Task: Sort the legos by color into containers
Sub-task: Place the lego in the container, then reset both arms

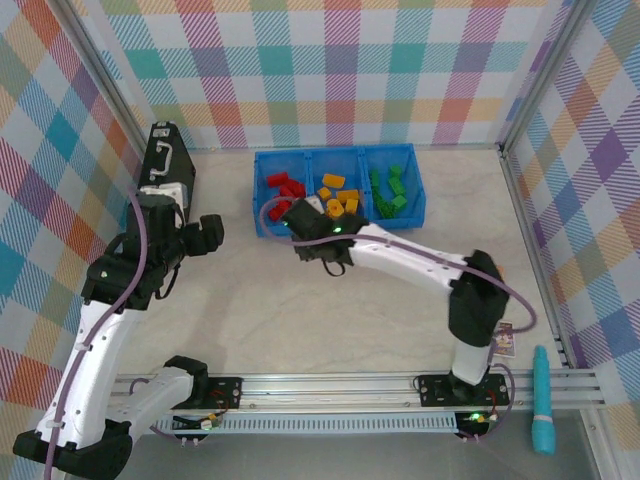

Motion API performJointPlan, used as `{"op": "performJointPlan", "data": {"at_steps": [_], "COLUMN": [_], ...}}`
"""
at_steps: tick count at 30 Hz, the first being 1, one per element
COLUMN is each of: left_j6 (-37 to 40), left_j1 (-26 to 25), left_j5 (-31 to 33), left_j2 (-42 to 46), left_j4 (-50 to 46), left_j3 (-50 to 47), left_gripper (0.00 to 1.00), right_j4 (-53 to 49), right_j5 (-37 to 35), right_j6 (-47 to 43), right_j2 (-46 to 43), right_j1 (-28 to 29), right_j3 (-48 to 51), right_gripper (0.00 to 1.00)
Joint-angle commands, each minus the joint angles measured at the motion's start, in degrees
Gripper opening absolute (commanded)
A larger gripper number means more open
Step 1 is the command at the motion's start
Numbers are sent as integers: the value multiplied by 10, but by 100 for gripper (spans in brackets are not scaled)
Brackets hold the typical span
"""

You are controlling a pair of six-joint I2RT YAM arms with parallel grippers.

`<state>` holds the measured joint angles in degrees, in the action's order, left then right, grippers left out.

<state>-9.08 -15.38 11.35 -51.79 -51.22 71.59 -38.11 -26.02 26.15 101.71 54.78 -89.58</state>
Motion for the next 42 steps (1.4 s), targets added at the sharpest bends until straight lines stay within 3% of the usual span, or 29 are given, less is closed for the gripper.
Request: {"op": "performJointPlan", "data": {"at_steps": [1,7,17,21,26,28,34,42], "left_j6": [15,18,-20,-46,-60,-59,-13,39], "left_j1": [-6,-6,-6,-6,-6,-6,-5,17], "left_j5": [-21,-66,-82,-87,-69,-43,40,169], "left_j2": [11,14,-4,-9,-19,-28,-47,-110], "left_j4": [38,69,99,108,132,142,248,402], "left_j3": [-12,-50,-96,-122,-160,-170,-193,-251], "left_gripper": [86,87,88,88,92,97,99,100], "right_j4": [-7,75,140,145,159,166,183,185], "right_j5": [-29,2,86,115,140,159,189,209], "right_j6": [-59,-123,-165,-169,-178,-187,-217,-262], "right_j2": [-30,-23,111,157,175,168,89,-137], "right_j1": [-35,-116,-195,-212,-223,-228,-230,-231], "right_j3": [19,20,-63,-100,-107,-99,-45,107], "right_gripper": [31,32,35,41,57,65,74,99]}}
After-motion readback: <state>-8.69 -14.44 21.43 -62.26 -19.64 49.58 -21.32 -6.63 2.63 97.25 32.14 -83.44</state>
